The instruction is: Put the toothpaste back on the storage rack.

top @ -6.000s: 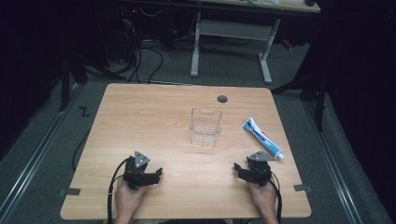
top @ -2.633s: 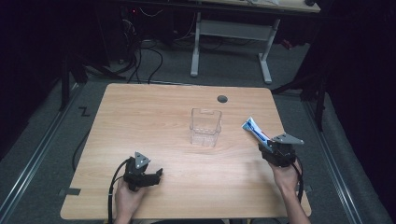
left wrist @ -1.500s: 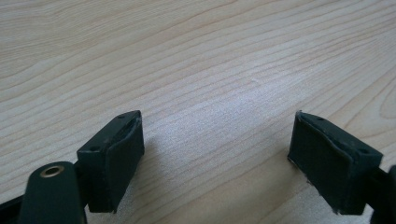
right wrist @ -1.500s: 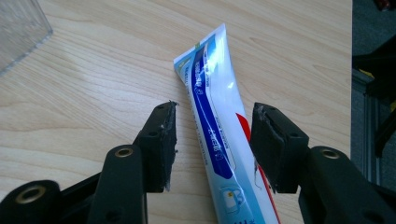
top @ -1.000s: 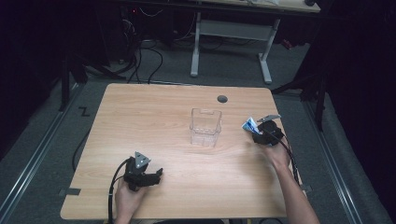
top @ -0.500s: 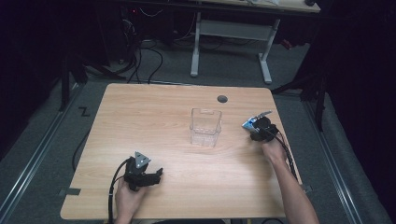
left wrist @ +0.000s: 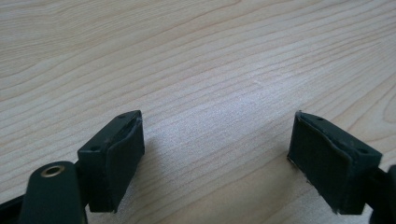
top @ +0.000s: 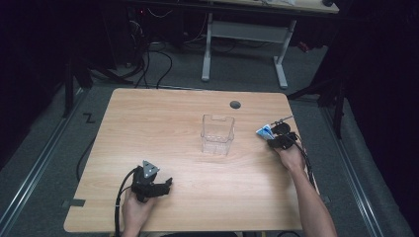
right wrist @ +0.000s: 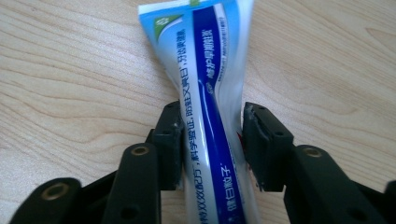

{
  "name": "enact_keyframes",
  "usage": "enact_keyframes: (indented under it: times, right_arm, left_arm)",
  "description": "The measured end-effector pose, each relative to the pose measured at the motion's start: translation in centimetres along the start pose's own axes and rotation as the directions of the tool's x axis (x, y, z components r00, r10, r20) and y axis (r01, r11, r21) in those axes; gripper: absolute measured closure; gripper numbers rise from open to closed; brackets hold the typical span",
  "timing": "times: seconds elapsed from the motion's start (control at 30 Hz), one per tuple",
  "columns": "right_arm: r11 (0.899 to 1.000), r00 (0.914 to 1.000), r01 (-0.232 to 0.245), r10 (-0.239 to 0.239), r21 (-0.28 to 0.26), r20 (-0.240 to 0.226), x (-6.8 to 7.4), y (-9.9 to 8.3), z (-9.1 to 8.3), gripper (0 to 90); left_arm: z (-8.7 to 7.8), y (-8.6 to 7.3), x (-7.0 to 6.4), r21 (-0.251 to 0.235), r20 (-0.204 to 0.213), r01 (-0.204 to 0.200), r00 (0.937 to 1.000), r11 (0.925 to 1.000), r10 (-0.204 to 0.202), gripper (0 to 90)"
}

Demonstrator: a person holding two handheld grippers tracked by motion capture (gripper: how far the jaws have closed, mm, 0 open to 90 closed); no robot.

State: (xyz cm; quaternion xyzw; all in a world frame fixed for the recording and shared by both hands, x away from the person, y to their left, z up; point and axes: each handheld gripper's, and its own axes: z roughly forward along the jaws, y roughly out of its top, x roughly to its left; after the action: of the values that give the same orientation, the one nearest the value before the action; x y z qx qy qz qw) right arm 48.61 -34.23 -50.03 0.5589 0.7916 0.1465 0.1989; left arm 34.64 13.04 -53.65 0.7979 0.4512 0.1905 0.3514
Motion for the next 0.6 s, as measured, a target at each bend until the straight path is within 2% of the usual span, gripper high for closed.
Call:
enact_keyframes:
  times: [0.17,0.3,0.33,0.6]
  right_arm:
    - [1.000,1.0000,-0.003,0.003,-0.004,-0.005,0.0,0.1,-0.4,68.9]
    - [0.999,0.9991,-0.025,0.026,0.021,-0.035,-0.5,0.2,-0.6,70.3]
    - [0.999,0.9992,-0.018,0.019,0.037,-0.036,-0.5,0.4,-0.6,70.8]
    - [0.998,0.9975,-0.009,0.013,0.063,-0.069,-0.3,0.6,-1.3,71.5]
  left_arm:
    - [0.0,0.0,0.0,0.002,0.002,0.000,1.0000,1.0000,0.000,18.4]
    - [0.0,0.0,0.0,0.002,0.002,0.000,1.0000,1.0000,0.000,18.4]
    - [0.0,0.0,0.0,0.002,0.001,0.000,1.0000,1.0000,0.000,18.4]
    - [0.0,0.0,0.0,0.000,0.000,0.001,1.0000,1.0000,-0.001,18.4]
